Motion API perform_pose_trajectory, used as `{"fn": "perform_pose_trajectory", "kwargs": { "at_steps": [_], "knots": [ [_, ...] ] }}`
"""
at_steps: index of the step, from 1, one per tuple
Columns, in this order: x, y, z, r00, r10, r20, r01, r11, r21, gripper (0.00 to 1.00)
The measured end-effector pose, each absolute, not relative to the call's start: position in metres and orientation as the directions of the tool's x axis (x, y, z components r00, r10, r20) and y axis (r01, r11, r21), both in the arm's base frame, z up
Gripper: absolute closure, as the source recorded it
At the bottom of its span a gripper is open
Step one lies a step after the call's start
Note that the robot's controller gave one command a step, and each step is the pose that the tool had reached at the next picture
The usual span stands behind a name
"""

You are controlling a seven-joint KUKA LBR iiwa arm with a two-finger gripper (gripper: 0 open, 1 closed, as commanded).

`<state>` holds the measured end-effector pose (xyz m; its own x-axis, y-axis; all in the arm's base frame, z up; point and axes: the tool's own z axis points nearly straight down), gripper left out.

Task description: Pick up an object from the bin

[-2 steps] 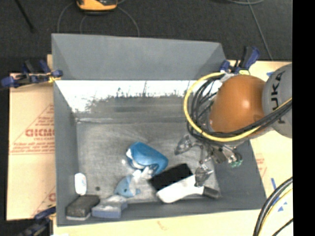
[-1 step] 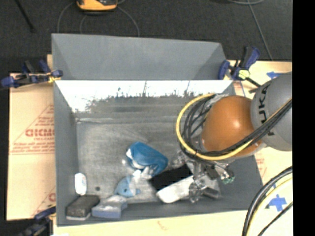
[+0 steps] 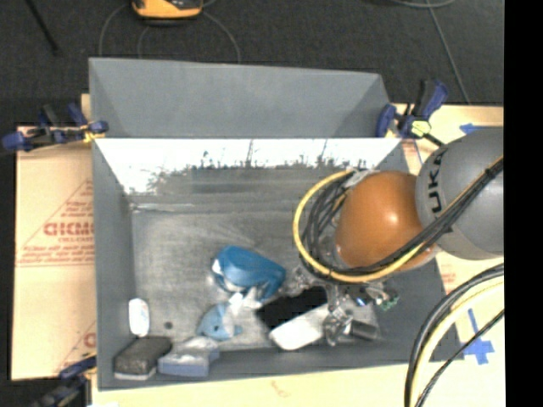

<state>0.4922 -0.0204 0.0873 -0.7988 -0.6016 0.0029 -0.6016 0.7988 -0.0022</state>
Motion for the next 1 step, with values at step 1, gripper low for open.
{"fn": "perform_pose_trajectory", "kwargs": {
  "at_steps": [1],
  "knots": [
    [0.4895,-0.0326,0.074,-0.92,-0.392,-0.013,-0.392,0.92,0.001,1.0]
  ]
}}
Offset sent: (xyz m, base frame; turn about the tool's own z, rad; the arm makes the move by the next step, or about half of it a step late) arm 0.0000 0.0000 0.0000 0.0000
